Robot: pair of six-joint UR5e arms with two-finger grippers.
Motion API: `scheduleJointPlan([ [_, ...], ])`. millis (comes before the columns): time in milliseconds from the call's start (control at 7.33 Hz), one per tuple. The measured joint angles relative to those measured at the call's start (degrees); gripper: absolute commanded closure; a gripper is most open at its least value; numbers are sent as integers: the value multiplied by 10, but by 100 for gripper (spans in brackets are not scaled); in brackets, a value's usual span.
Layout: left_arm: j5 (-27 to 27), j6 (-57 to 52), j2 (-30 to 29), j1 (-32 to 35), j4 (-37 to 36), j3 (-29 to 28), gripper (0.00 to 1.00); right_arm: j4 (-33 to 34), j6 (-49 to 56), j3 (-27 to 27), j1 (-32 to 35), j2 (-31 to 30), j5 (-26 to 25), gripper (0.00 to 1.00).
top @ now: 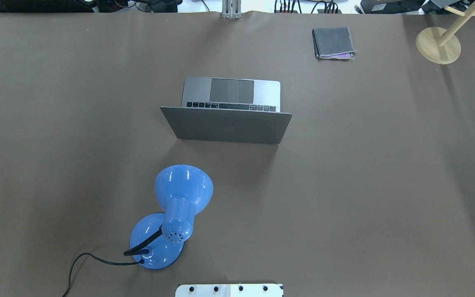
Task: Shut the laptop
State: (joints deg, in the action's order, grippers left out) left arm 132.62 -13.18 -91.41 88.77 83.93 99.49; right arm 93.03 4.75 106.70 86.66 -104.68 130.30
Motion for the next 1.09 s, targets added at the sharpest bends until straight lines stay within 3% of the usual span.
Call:
scheduleJointPlan([
  [818, 0, 1, 0, -1, 0, 4, 2, -1, 2, 6, 0, 0, 0, 0],
  [1091, 0, 5, -4, 0, 1, 6, 2, -42, 1, 20, 0, 0, -3, 0],
])
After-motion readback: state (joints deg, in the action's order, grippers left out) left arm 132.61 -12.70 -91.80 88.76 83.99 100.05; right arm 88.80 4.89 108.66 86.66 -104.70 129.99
